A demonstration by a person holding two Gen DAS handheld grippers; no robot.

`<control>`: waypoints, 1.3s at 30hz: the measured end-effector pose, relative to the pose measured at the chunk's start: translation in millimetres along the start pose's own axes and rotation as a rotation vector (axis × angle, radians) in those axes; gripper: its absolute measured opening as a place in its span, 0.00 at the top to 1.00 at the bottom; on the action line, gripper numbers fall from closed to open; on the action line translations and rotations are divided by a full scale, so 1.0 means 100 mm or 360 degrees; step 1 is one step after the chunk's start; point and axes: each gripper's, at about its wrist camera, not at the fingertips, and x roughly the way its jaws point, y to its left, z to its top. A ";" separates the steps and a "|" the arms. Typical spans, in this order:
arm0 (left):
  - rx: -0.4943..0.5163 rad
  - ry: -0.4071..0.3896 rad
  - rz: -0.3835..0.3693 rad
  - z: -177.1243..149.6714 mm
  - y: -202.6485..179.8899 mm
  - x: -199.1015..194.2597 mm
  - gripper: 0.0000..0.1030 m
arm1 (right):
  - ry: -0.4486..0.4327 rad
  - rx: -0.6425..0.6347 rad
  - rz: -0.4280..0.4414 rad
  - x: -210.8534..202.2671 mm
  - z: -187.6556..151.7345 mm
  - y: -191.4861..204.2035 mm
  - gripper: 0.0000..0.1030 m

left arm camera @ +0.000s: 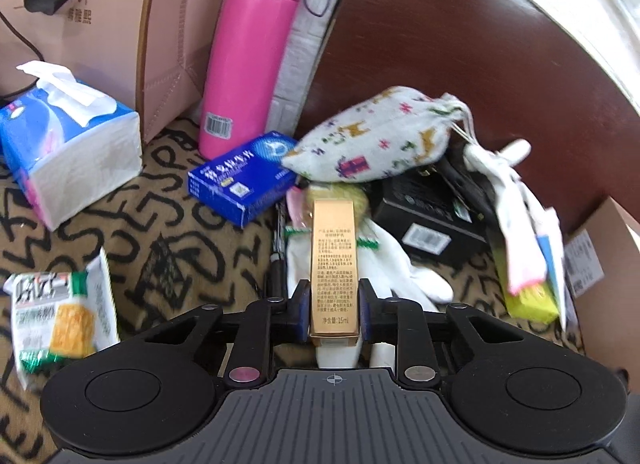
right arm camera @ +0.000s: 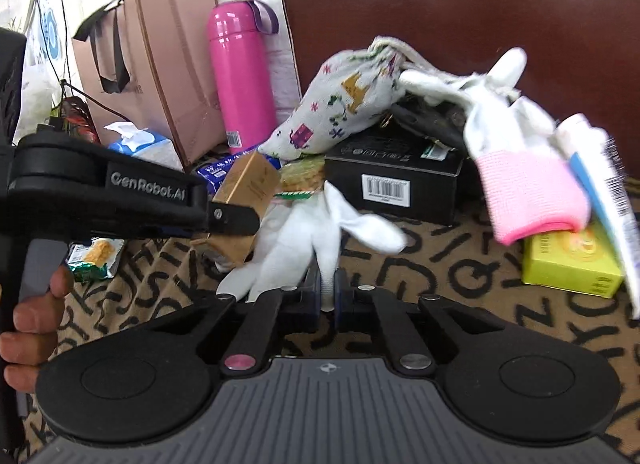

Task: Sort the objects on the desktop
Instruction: 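Close the left gripper on the gold box while the right gripper grasps the white glove, then carry the gold box in the left gripper while the right gripper carries the glove over the box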

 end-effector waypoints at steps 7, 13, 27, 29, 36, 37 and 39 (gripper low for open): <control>0.0059 0.0044 -0.0074 -0.32 -0.15 -0.34 0.80 | -0.0081 0.0050 0.0004 -0.51 -0.06 -0.01 0.96; 0.0123 0.0089 -0.0157 -0.64 -0.33 -0.61 0.80 | -0.0141 0.0082 -0.0050 -1.13 -0.25 -0.11 0.96; 0.0326 0.0077 -0.0380 -1.04 -1.06 -1.07 0.80 | -0.0450 0.0181 -0.0243 -2.32 -0.50 -0.42 0.96; 0.0358 0.0071 -0.0403 -1.06 -1.18 -1.11 0.80 | -0.0484 0.0189 -0.0260 -2.44 -0.53 -0.46 0.96; 0.0442 0.0111 -0.0475 -1.15 -1.52 -1.11 0.80 | -0.0480 0.0255 -0.0297 -2.58 -0.65 -0.63 0.96; 0.0449 0.0116 -0.0485 -1.15 -1.56 -1.10 0.80 | -0.0482 0.0256 -0.0292 -2.59 -0.65 -0.64 0.96; 0.0466 0.0115 -0.0498 -1.13 -1.65 -1.09 0.80 | -0.0502 0.0237 -0.0290 -2.63 -0.64 -0.63 0.96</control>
